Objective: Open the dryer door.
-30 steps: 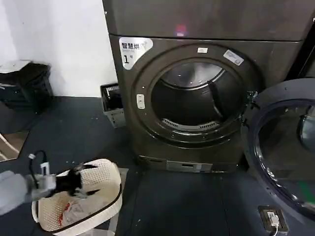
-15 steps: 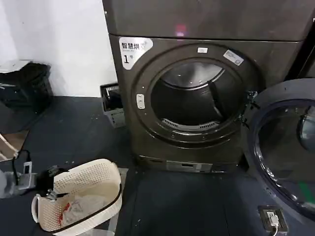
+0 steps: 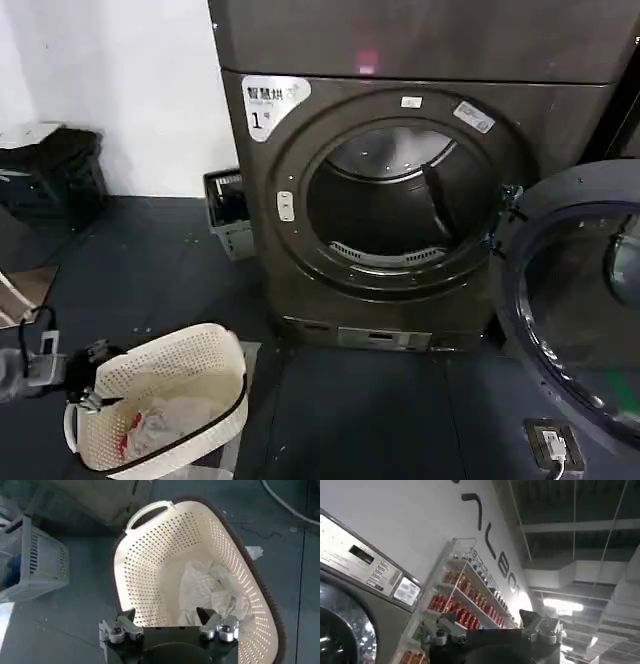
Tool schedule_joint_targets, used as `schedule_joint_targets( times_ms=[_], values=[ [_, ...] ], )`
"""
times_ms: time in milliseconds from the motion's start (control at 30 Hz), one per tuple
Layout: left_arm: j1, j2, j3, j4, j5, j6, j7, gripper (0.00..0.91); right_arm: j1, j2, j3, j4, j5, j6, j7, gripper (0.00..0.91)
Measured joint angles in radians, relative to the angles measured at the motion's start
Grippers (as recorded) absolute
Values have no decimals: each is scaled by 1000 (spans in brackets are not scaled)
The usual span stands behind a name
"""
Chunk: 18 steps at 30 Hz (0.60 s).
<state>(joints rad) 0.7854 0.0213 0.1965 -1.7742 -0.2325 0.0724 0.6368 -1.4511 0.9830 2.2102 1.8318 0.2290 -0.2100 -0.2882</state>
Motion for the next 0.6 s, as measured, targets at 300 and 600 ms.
schedule_joint_targets(
  times_ms=[300, 600],
  values=[
    [0, 0, -2, 0, 54, -19, 29, 907, -7, 1, 6, 4, 0, 0, -5, 907],
    [-1, 5, -5, -1, 80, -28, 64, 907, -14, 5, 15, -1, -3, -2, -7, 907]
  ],
)
